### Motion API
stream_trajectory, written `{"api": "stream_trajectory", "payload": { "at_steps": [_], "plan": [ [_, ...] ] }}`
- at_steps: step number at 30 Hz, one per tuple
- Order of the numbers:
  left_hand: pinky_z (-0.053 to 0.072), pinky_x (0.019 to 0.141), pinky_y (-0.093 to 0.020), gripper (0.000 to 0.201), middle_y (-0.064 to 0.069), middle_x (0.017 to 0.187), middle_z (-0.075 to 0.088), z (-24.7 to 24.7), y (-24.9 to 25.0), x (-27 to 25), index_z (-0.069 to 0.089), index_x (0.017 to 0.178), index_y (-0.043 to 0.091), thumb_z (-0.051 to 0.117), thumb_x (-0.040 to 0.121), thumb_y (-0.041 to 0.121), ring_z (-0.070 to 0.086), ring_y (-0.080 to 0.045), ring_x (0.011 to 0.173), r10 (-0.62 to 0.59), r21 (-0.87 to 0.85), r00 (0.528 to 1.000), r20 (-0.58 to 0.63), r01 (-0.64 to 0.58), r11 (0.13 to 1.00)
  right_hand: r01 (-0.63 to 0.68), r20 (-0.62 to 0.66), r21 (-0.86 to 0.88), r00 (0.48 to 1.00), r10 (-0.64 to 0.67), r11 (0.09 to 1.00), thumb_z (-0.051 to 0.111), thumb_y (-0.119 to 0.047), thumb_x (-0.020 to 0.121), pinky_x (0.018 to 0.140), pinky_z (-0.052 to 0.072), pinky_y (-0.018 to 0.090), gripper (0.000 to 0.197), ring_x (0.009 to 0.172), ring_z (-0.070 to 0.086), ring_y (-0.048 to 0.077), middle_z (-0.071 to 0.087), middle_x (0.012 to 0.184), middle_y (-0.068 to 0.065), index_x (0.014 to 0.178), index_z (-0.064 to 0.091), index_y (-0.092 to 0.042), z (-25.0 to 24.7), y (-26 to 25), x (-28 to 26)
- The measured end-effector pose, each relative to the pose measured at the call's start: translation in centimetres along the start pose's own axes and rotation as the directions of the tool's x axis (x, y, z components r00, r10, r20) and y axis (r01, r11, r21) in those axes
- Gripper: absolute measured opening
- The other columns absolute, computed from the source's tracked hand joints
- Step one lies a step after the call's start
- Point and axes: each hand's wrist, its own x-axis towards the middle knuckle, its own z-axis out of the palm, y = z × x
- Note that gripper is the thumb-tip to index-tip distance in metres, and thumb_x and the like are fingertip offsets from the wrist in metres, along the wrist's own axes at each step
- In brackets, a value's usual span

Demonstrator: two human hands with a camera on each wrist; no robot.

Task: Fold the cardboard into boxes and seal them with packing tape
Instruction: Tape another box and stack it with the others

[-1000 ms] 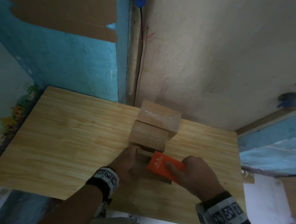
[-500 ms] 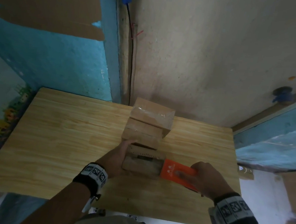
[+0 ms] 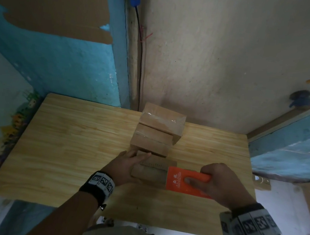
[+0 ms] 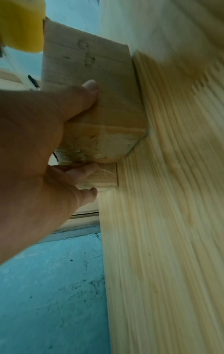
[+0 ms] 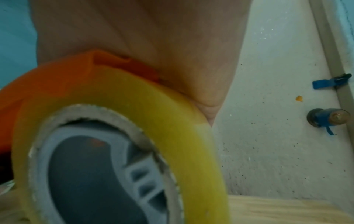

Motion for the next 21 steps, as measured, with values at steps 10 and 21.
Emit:
{"api": "stream_trajectory", "payload": {
  "at_steps": [10, 21],
  "plan": [
    [0.010, 0.128, -0.054, 0.113, 0.002, 0.161, 0.032, -0.2, 0.4, 0.3, -0.022, 0.134, 0.079, 0.072, 0.071, 0.074, 0.030, -0.023, 0.149, -0.047, 0.154, 0.998, 0.037, 0.041, 0.987, 0.128, -0.012, 0.064, 0.992, -0.127, 0.990, 0.042, -0.108, 0.064, 0.064, 0.060, 0.033, 0.091, 0.066, 0.071, 0.006, 0.074, 0.073, -0.007, 0.076, 0.072, -0.024, -0.9, -3.1, -0.7],
    [0.005, 0.128, -0.052, 0.110, 0.005, 0.163, 0.032, -0.6, 1.6, -0.2, -0.004, 0.155, 0.058, 0.068, 0.075, 0.078, 0.028, -0.013, 0.150, -0.065, 0.170, 0.997, 0.037, 0.058, 0.984, 0.319, -0.002, 0.019, 0.948, -0.319, 0.948, 0.058, -0.092, 0.077, 0.060, 0.054, 0.025, 0.065, 0.065, 0.069, 0.003, 0.072, 0.070, -0.012, 0.074, 0.071, -0.028, -1.5, -8.1, -1.0]
  ]
}}
